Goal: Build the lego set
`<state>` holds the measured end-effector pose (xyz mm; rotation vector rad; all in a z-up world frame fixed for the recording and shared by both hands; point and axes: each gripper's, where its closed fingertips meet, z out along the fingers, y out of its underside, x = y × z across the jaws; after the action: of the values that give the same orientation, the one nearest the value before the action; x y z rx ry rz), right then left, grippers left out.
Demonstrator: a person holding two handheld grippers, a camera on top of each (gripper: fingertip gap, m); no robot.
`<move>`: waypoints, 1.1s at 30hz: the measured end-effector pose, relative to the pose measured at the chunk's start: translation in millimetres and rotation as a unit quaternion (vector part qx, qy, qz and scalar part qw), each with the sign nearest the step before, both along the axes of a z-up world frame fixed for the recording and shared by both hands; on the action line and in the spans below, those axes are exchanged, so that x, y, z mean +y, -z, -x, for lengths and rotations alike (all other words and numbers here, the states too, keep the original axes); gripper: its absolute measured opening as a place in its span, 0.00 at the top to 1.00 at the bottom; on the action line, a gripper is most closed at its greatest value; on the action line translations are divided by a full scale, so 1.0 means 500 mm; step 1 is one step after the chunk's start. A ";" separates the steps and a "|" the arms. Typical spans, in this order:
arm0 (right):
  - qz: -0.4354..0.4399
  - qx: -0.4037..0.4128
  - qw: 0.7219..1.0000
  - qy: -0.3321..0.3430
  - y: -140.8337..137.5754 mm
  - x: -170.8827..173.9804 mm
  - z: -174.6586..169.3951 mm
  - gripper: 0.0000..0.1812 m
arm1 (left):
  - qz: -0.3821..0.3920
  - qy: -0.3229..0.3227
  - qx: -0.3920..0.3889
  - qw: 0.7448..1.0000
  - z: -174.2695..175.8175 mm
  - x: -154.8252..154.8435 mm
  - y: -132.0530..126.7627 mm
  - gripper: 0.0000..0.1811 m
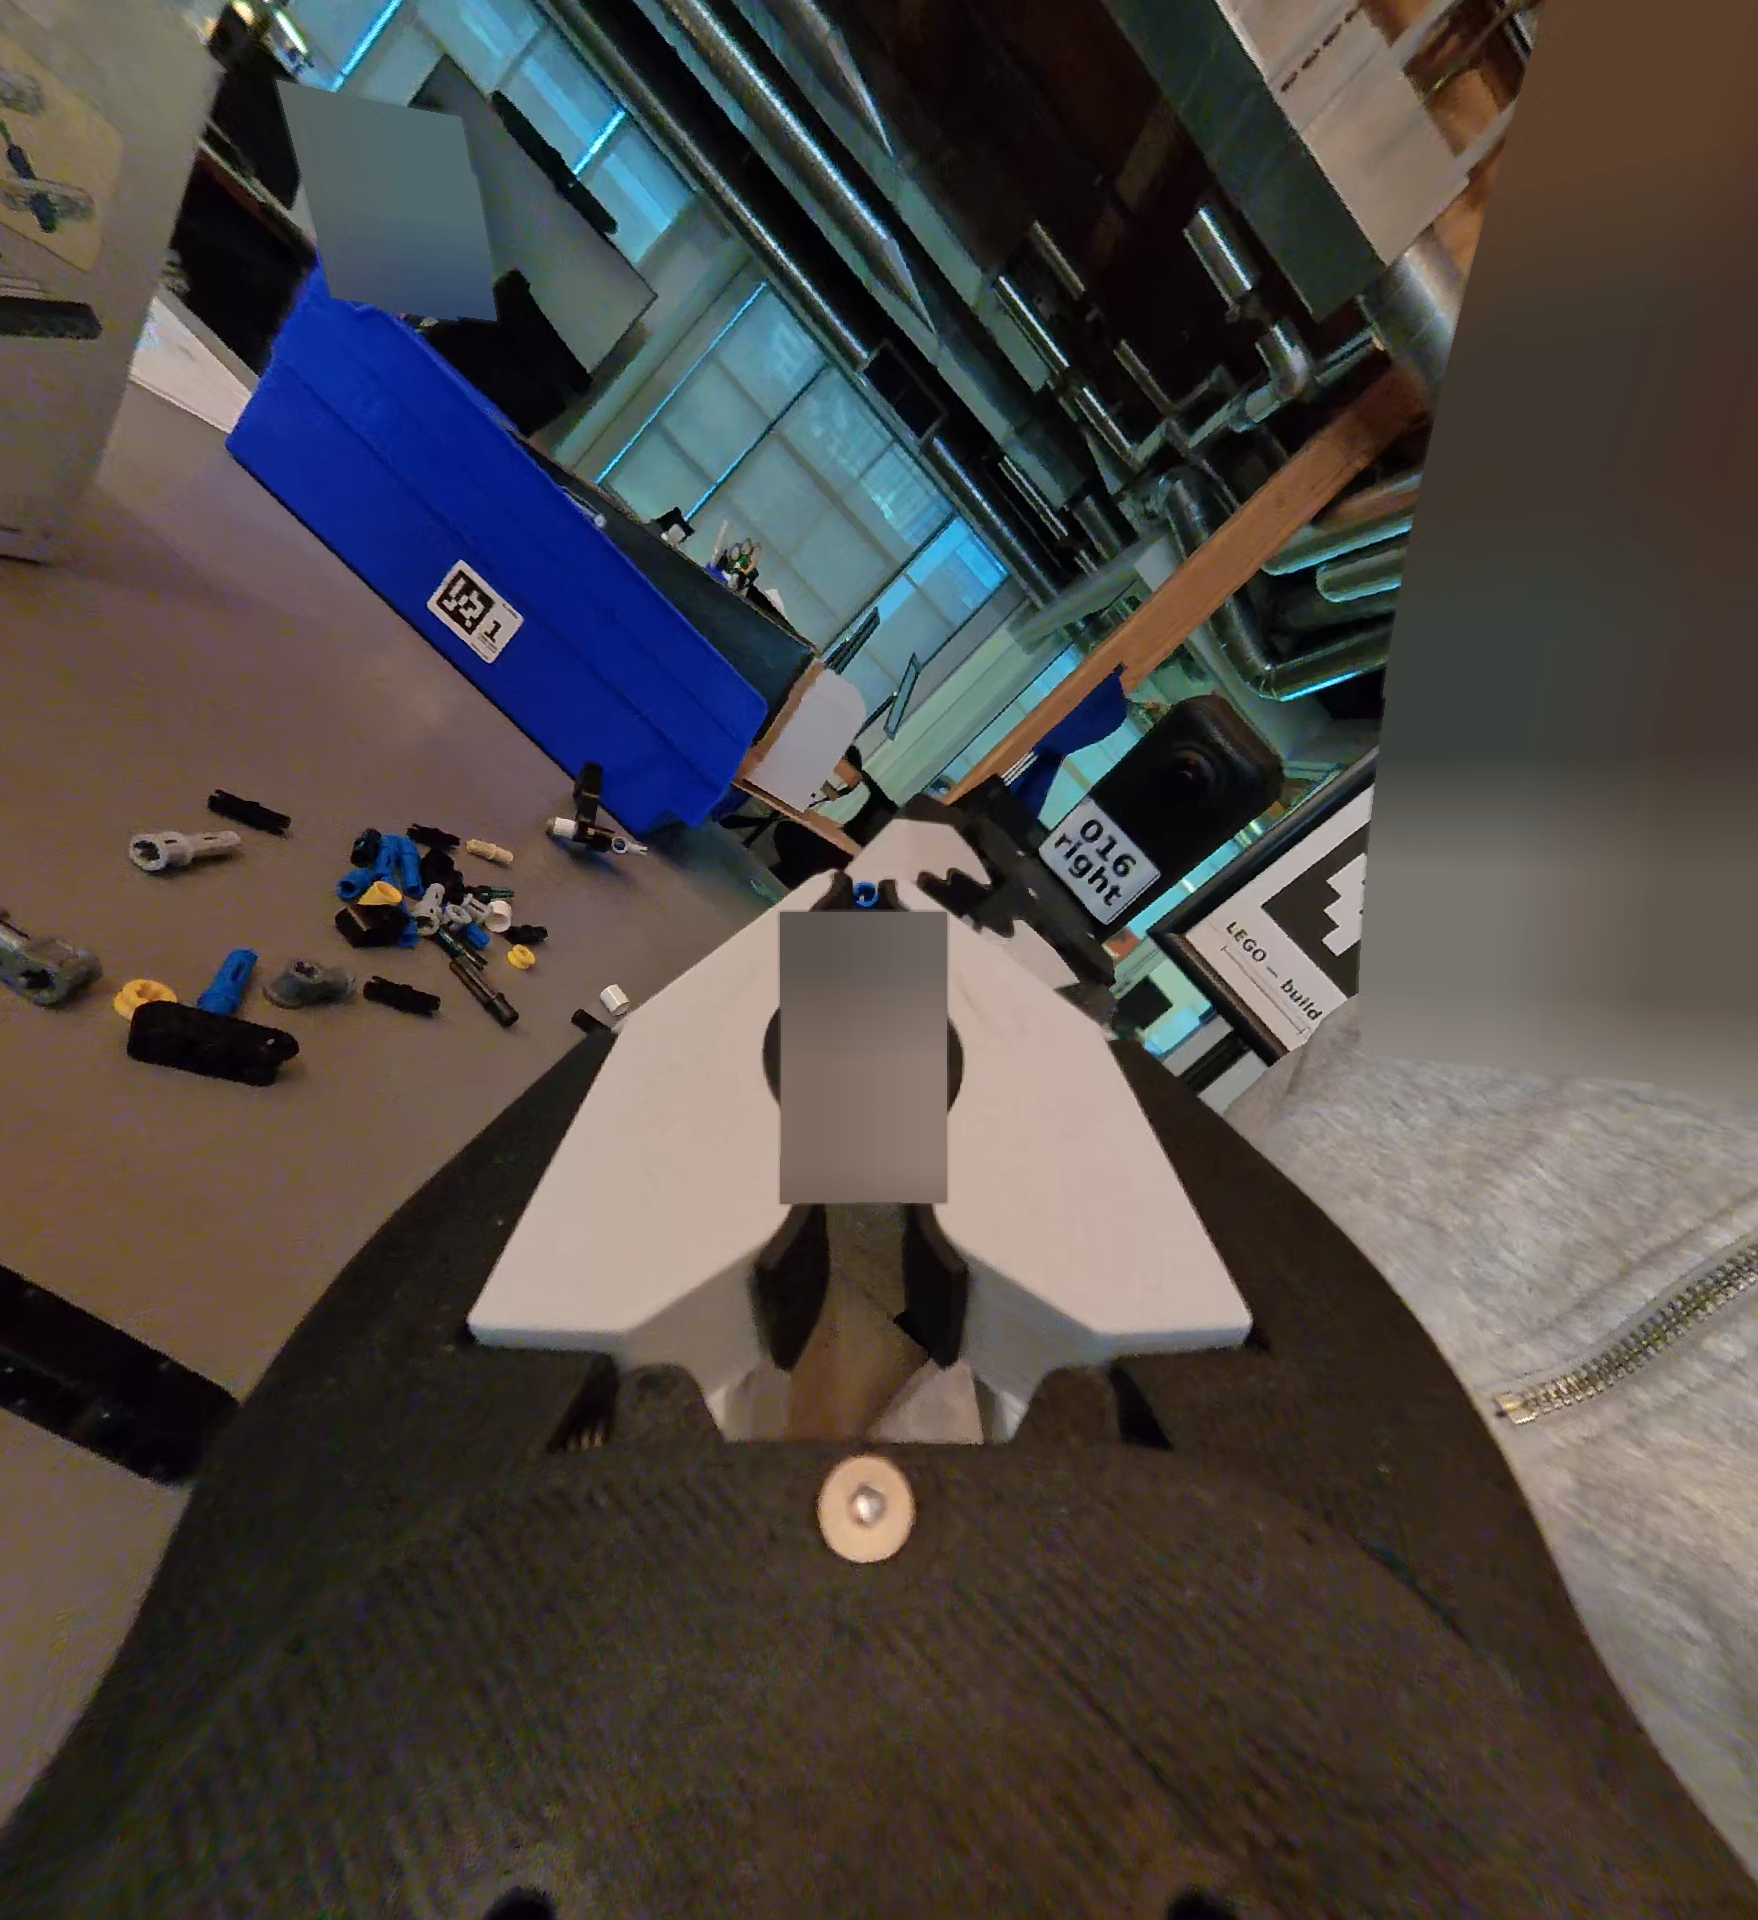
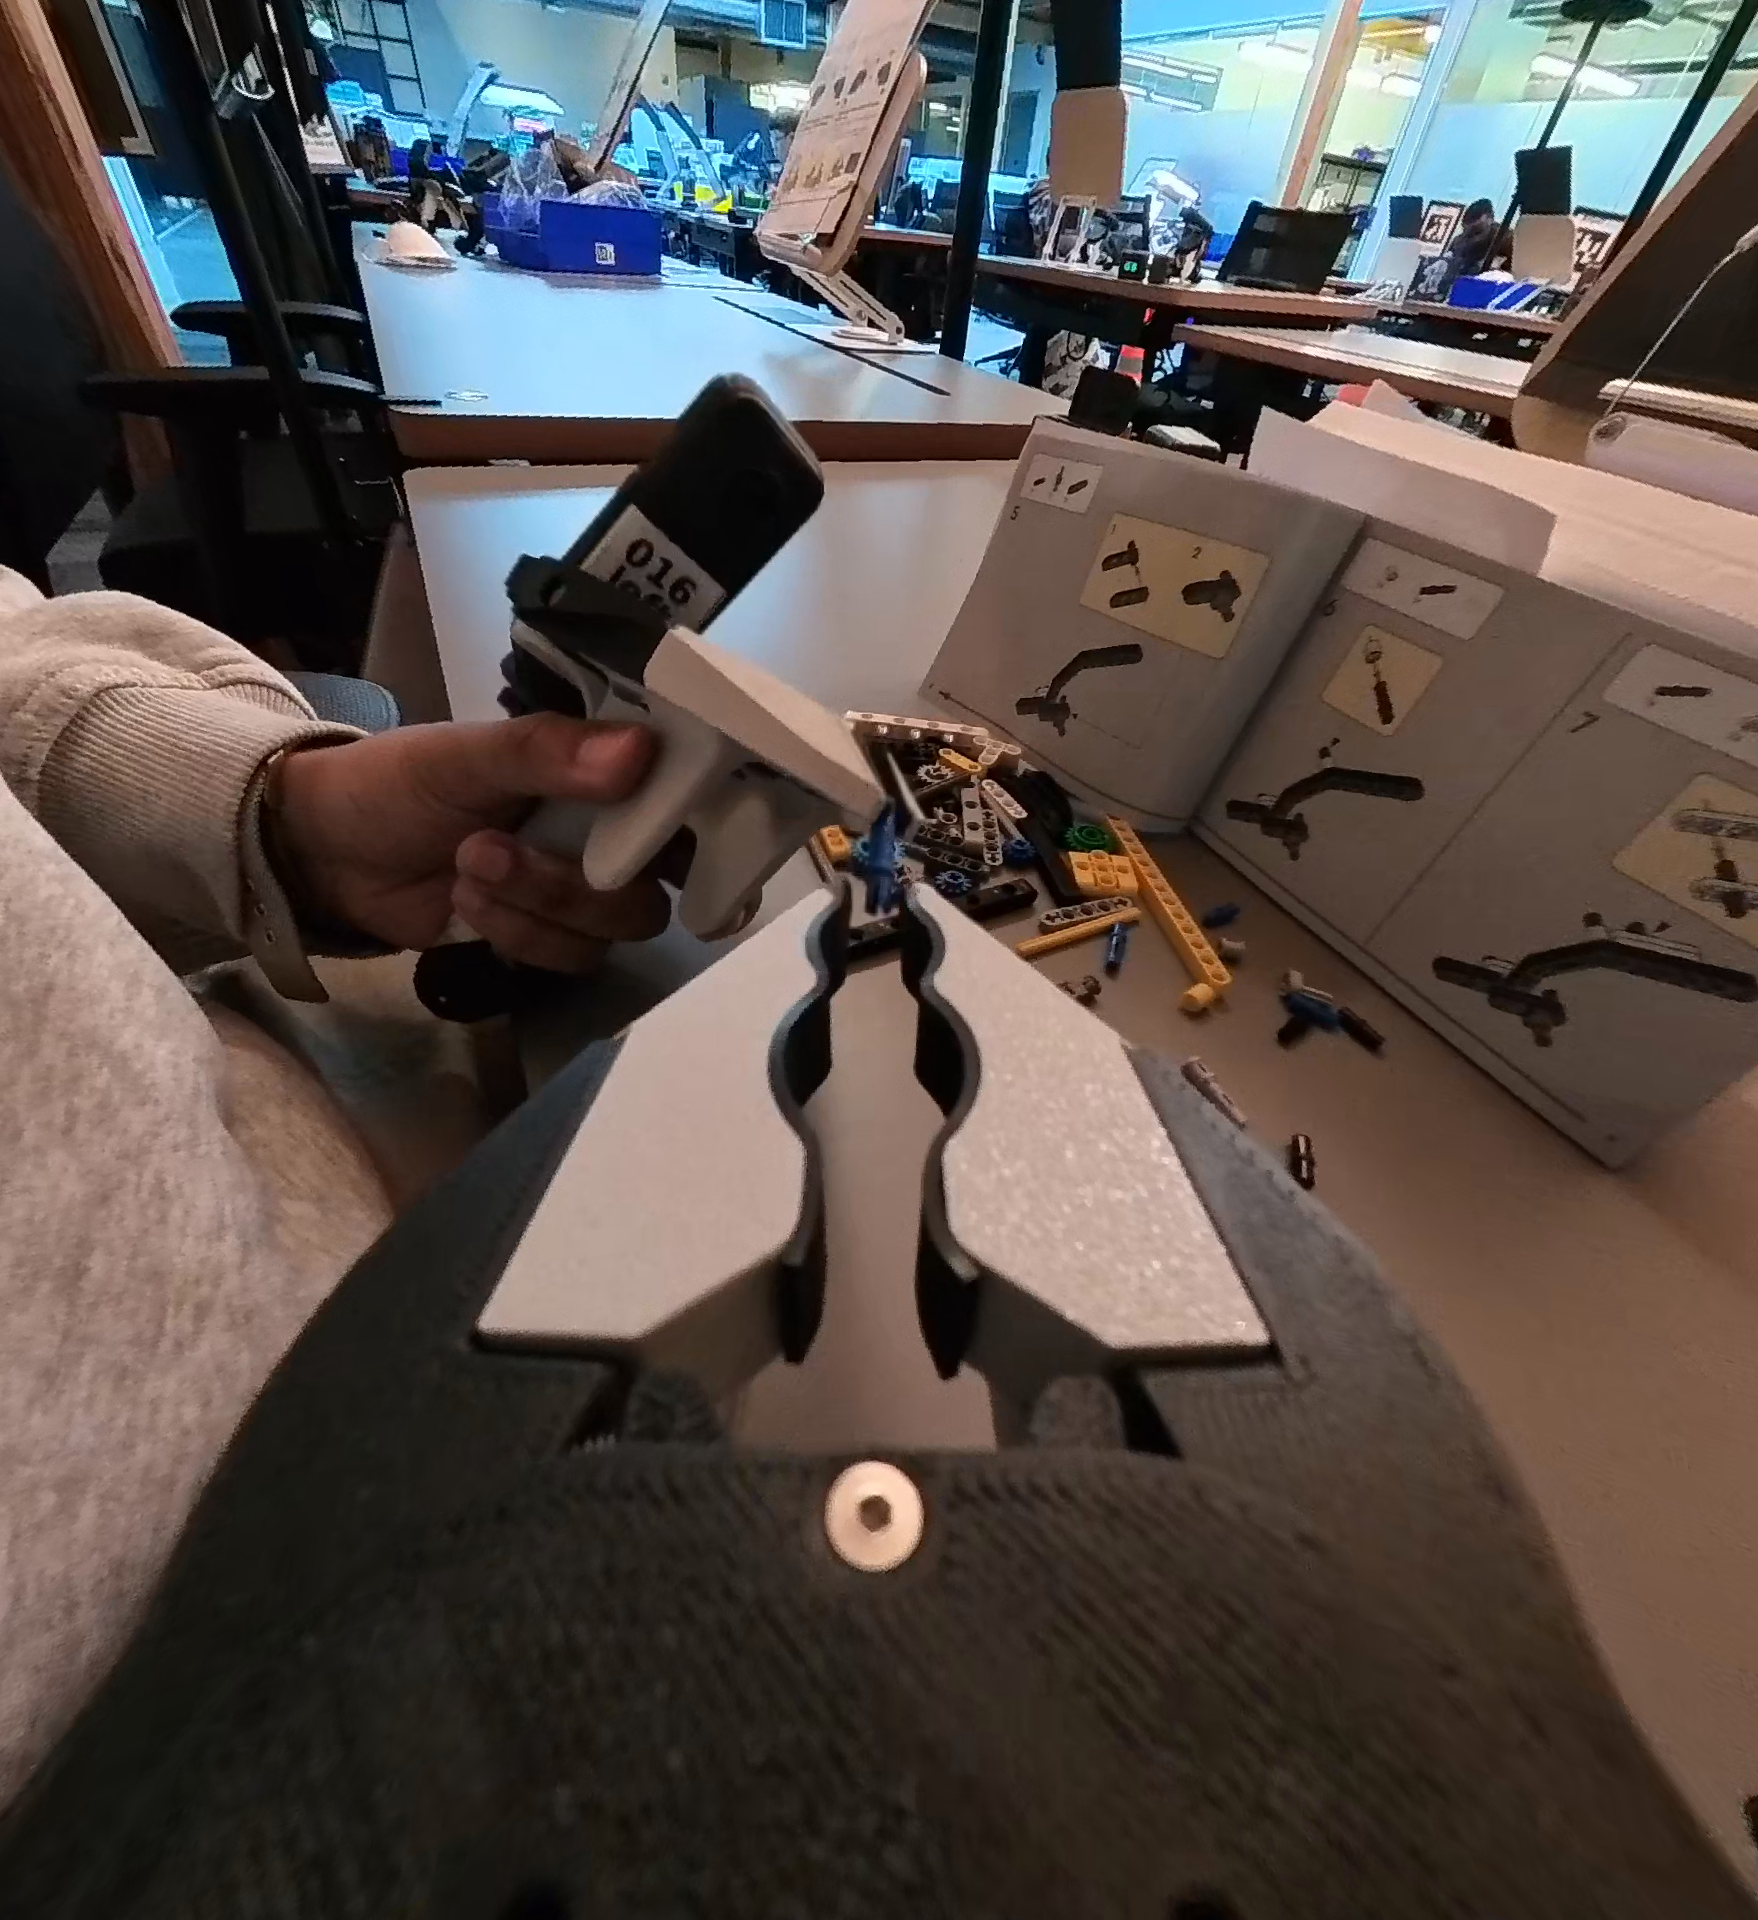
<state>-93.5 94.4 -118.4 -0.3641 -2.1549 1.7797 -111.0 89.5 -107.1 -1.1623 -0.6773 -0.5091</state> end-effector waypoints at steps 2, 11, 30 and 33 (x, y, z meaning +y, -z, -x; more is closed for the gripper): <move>-0.001 0.001 1.000 0.002 0.000 0.000 -0.001 0.97 | 0.008 0.003 0.006 1.000 -0.004 0.005 0.002 0.99; 0.000 -0.001 1.000 0.001 -0.002 0.002 -0.004 0.98 | 0.005 0.003 0.005 1.000 -0.005 0.004 0.001 0.99; 0.003 -0.016 1.000 0.006 0.005 0.005 0.004 0.98 | 0.003 -0.002 -0.001 1.000 0.000 0.002 0.001 0.99; 0.008 -0.029 1.000 0.009 0.009 0.008 0.012 0.98 | -0.001 -0.003 -0.007 1.000 0.004 -0.001 0.001 0.99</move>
<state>-99.4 98.4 -123.0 -0.4429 -2.1703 1.7991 -112.9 89.3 -107.5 -1.1545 -0.6925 -0.5132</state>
